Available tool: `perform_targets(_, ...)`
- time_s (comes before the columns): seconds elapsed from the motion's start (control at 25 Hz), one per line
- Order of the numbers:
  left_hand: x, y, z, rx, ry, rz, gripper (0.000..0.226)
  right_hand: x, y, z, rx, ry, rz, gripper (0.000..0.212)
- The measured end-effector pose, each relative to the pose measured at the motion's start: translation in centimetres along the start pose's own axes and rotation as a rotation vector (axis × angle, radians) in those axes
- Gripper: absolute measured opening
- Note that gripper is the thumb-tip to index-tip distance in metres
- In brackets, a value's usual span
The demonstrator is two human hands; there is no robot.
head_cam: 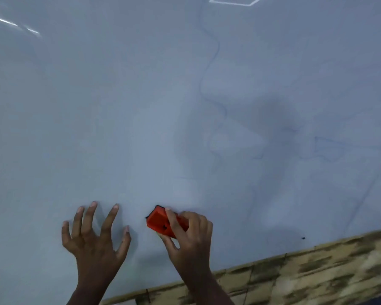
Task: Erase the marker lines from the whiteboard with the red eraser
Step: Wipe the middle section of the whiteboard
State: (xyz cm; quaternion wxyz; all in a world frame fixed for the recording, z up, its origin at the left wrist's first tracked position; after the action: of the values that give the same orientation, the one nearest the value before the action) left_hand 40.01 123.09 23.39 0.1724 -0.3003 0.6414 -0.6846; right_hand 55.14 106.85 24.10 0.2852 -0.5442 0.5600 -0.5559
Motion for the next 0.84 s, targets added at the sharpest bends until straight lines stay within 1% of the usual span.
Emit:
perform_targets(0.08,0.8,-1.7,0.7,0.020,0.006,0.031,0.047,0.8,-2.3,0.9,0.012,-0.019,0.049,0.053)
perform_targets(0.16,1.3,-4.1,0.7,0.003,0.010,0.055,0.044,2.3,-5.5,3.2,-0.082,-0.037,0.145,0.054)
perform_targets(0.28,1.4,-9.0,-0.1,-0.008,0.037,0.121,0.052,5.0,-8.9,9.2,-0.357,-0.112,0.336,0.059)
perform_targets(0.4,0.4,-13.1,-1.3,-0.021,0.039,0.145,0.064,7.3,-9.9,14.4,-0.621,-0.220,0.502,0.073)
perform_targets(0.52,-0.8,-13.2,-1.5,-0.059,-0.026,0.156,0.068,8.2,-10.2,15.3,-0.690,-0.251,0.544,0.070)
perform_targets(0.6,-1.1,-12.7,-1.6,-0.076,-0.039,0.161,0.068,7.3,-10.3,13.7,-0.678,-0.222,0.546,0.068)
perform_targets(0.68,-1.1,-12.5,-1.7,-0.086,-0.041,0.164,0.069,5.3,-10.1,9.8,-0.578,-0.208,0.508,0.060)
perform_targets(0.72,-1.2,-12.5,-1.8,-0.087,-0.044,0.166,0.069,4.1,-9.8,7.2,-0.476,-0.206,0.460,0.057)
perform_targets(0.84,-1.3,-12.5,-1.8,-0.089,-0.048,0.170,0.069,0.7,-6.6,-0.6,-0.088,-0.169,0.267,0.051)
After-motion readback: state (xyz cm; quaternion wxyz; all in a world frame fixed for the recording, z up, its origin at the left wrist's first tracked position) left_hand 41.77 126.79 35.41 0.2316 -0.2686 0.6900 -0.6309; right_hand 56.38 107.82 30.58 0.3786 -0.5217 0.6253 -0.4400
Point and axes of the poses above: each hand's wrist, its own y-axis away from the middle knuckle, its own x-axis out of the back of the hand, z = x × y, the point moved 3 cm from there along -y, towards the middle knuckle, and after that the axes turned 9 degrees about z, right-handed, at the moved point
